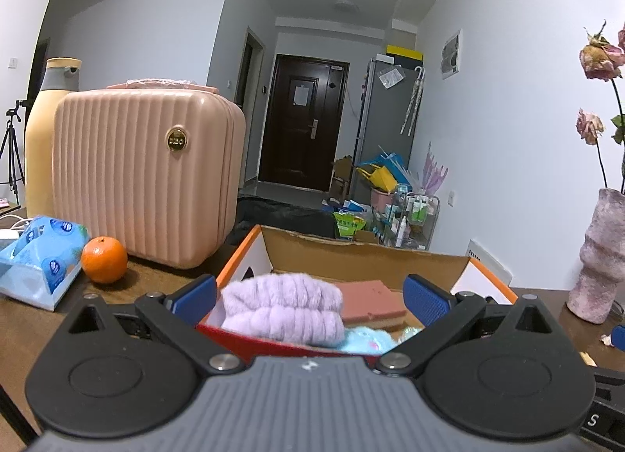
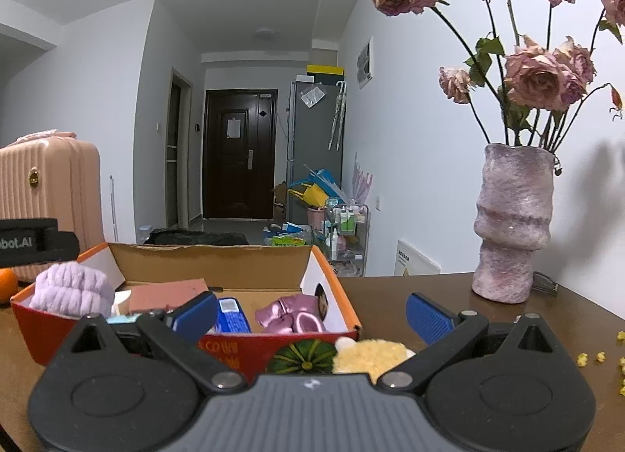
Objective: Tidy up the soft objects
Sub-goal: 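Move both tools back from the box toward the pouch and plush alpaca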
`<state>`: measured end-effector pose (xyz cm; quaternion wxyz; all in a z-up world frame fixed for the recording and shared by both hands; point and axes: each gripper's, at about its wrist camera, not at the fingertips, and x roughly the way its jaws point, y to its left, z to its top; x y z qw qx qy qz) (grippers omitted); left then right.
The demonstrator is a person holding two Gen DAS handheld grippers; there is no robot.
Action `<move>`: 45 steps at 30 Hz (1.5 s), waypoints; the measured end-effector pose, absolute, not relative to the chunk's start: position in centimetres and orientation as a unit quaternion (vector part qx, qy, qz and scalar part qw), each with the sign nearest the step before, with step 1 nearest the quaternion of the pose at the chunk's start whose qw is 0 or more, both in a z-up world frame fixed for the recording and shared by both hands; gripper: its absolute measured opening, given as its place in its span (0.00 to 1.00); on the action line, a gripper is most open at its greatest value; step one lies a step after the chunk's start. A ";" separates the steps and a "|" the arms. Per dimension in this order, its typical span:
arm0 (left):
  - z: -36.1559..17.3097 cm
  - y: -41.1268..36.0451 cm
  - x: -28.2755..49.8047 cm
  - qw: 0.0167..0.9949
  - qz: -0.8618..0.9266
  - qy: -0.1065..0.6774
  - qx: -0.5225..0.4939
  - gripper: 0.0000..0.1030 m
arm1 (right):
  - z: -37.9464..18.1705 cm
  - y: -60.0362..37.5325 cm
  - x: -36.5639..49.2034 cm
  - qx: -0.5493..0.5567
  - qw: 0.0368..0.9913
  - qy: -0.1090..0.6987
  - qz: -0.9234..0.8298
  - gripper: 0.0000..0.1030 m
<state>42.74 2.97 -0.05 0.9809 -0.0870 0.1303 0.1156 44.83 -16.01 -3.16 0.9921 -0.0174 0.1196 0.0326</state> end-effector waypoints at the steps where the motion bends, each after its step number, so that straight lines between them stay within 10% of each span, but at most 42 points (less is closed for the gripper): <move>1: -0.1 2.8 42.4 0.981 0.115 0.131 -0.087 1.00 | -3.2 -16.1 44.6 -0.018 0.992 0.120 0.032 1.00; 45: -3.0 -0.9 36.4 0.968 0.042 0.241 -0.047 1.00 | -4.3 -21.6 36.8 -0.043 0.981 0.188 0.036 1.00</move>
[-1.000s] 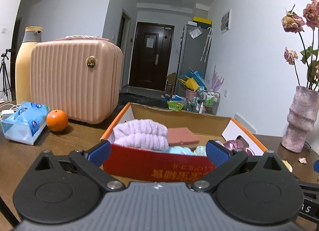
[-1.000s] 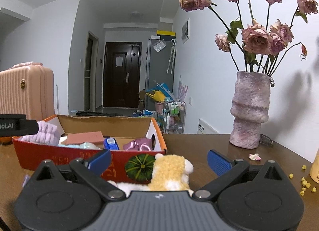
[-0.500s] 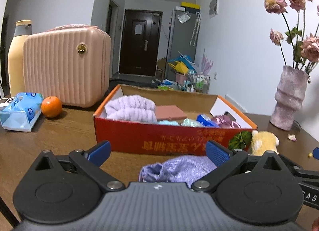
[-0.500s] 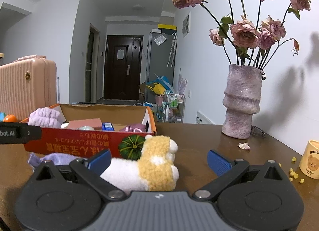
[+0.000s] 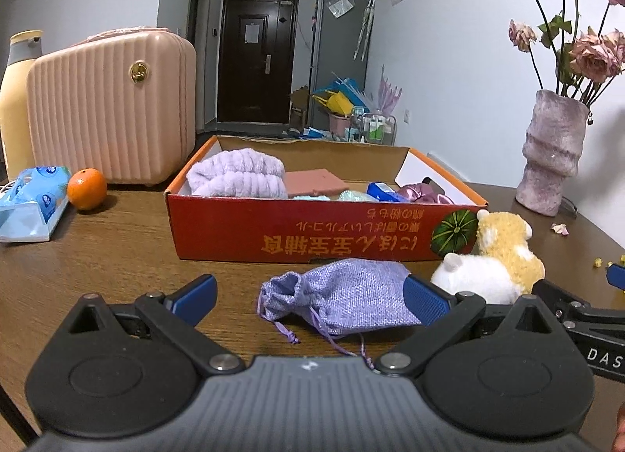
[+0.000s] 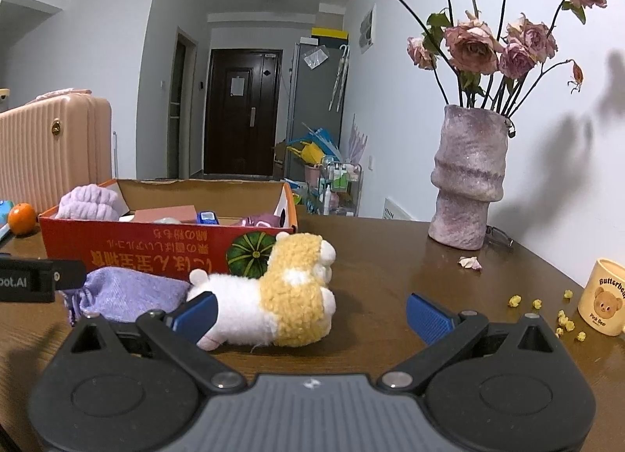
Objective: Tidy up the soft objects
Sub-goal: 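Move both tools back from the box toward the pouch and plush alpaca, then grasp the plush alpaca with the right gripper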
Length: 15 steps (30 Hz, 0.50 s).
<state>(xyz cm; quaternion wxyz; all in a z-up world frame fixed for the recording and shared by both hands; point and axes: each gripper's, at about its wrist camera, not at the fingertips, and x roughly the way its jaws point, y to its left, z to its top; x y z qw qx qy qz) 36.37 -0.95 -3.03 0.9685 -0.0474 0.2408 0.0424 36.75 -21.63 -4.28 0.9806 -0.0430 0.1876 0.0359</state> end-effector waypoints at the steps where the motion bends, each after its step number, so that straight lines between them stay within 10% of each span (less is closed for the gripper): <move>1: -3.1 -0.9 36.5 0.968 0.041 0.243 -0.048 1.00 | -4.3 -21.6 36.9 -0.044 0.980 0.190 0.037 1.00; 15: -3.5 -0.5 37.9 0.962 0.046 0.263 -0.058 1.00 | -4.8 -22.0 41.0 -0.016 0.974 0.221 0.034 1.00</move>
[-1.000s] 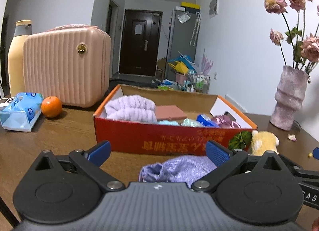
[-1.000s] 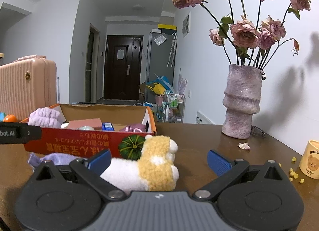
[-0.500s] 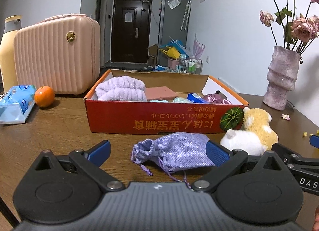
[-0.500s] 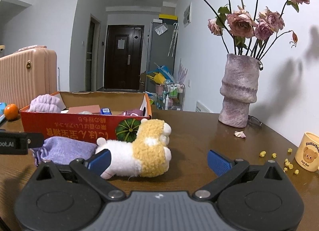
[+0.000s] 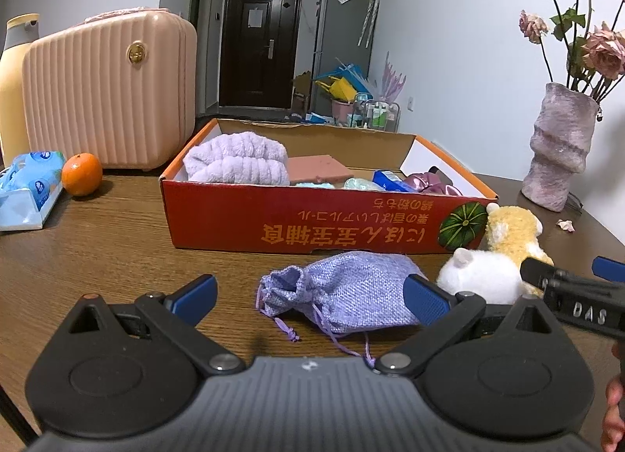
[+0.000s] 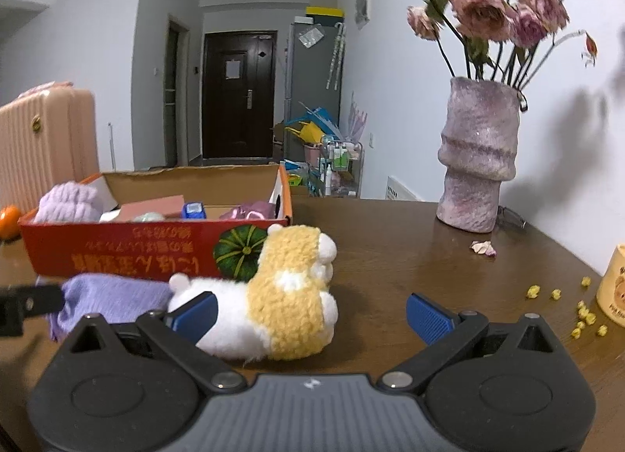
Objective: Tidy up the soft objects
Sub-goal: 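Grasp the plush alpaca with the right gripper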
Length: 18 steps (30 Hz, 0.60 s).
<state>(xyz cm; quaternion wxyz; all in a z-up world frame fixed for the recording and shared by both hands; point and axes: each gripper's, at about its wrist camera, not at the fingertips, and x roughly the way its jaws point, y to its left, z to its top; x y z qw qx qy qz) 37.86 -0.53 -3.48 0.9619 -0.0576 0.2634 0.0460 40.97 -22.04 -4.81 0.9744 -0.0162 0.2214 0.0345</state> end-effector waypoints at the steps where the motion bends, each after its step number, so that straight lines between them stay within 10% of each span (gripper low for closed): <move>1: -3.5 -0.5 38.0 0.962 0.046 0.264 -0.058 1.00 | -4.8 -22.1 41.4 -0.009 0.974 0.222 0.033 1.00; 18: -3.7 -0.7 39.8 0.960 0.049 0.271 -0.055 1.00 | -5.8 -21.8 47.1 0.016 0.963 0.268 0.026 0.90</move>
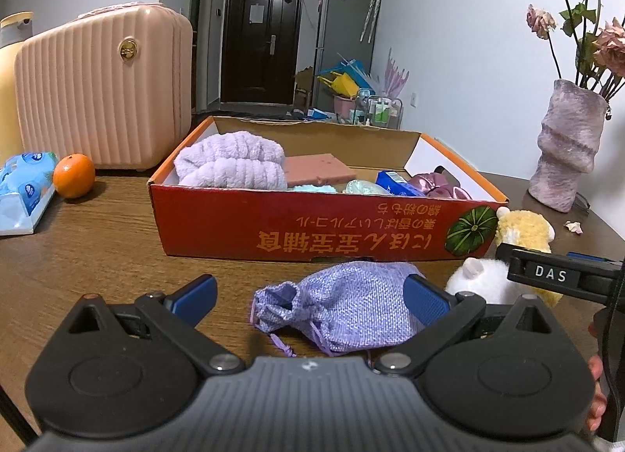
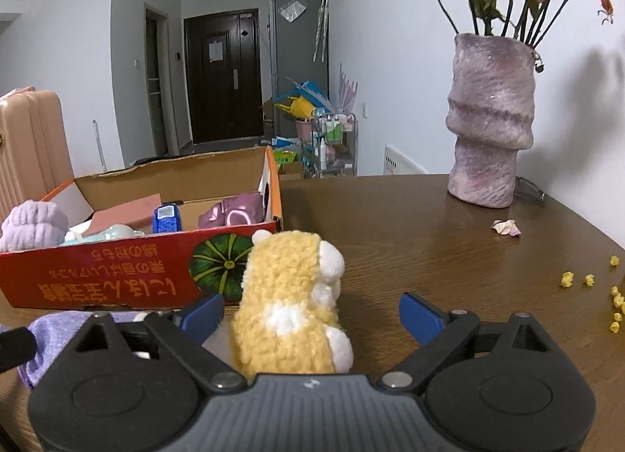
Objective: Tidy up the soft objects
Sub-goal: 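Grasp the plush alpaca with the right gripper, then grasp the lavender drawstring pouch with the left gripper while the right holds the alpaca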
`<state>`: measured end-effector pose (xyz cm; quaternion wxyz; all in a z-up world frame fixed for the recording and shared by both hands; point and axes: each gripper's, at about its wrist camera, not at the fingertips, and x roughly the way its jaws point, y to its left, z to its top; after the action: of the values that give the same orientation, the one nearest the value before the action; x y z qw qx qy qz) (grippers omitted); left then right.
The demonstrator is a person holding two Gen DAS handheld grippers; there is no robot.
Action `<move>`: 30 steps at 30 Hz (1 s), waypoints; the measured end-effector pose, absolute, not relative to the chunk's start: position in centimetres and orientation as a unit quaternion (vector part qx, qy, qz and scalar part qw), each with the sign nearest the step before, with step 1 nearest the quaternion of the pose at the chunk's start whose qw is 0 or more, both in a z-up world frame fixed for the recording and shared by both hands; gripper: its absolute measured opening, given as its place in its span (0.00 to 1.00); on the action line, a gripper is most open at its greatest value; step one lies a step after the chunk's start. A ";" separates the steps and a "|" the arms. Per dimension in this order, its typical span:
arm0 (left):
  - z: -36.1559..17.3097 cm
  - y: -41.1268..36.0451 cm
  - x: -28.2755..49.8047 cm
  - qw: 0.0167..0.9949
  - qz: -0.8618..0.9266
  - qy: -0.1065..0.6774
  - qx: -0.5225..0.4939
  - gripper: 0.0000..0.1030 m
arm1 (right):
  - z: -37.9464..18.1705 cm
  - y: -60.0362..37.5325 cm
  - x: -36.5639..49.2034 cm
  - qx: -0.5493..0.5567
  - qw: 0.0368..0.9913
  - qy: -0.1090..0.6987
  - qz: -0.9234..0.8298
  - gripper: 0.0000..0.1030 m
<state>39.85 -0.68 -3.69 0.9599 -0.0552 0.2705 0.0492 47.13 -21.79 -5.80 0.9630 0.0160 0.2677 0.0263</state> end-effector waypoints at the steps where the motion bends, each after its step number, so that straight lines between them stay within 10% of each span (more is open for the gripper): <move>1: -3.7 -0.7 39.9 0.960 0.049 0.271 -0.055 1.00 | -5.9 -21.8 47.3 0.017 0.962 0.270 0.028 0.90; 18: -3.9 -1.1 41.3 0.957 0.042 0.282 -0.054 1.00 | -6.8 -23.3 48.8 0.104 0.937 0.327 0.067 0.51; 30: -4.3 -1.9 42.7 0.953 0.026 0.297 -0.061 1.00 | -6.2 -25.4 47.5 0.157 0.940 0.298 0.055 0.49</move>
<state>42.66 -1.95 -4.32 0.9525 -0.0608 0.2972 0.0261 47.47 -25.39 -6.20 0.9399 0.1573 0.2981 0.0554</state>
